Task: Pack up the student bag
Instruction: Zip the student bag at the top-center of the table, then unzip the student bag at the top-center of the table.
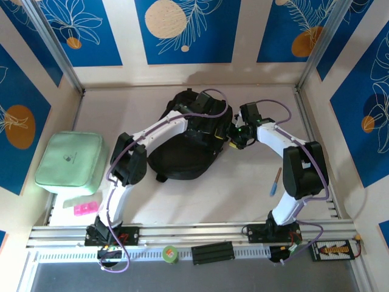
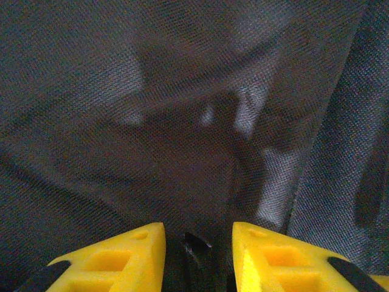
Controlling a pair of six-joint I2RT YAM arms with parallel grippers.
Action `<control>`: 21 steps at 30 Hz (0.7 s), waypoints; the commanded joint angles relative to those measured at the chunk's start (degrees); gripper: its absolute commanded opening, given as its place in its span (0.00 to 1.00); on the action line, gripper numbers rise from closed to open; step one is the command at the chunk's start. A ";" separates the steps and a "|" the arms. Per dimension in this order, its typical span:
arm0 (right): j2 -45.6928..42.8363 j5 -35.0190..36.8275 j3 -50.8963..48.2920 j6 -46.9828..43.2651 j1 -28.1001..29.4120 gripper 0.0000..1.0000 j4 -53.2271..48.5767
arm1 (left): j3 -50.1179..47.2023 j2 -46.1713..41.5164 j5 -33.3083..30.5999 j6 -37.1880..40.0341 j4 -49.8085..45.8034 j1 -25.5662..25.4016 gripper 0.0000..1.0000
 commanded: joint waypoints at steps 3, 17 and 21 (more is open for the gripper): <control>0.85 -0.58 1.71 0.30 0.78 0.74 0.02 | 4.98 3.42 -3.31 -1.59 -4.41 0.20 0.40; 0.59 3.93 -0.11 1.09 1.77 0.68 0.15 | 11.36 7.70 -5.80 -2.55 -8.78 0.01 0.08; 1.01 7.37 0.08 1.23 2.33 0.50 -0.64 | 11.15 4.78 -5.49 -2.57 -8.14 0.05 0.00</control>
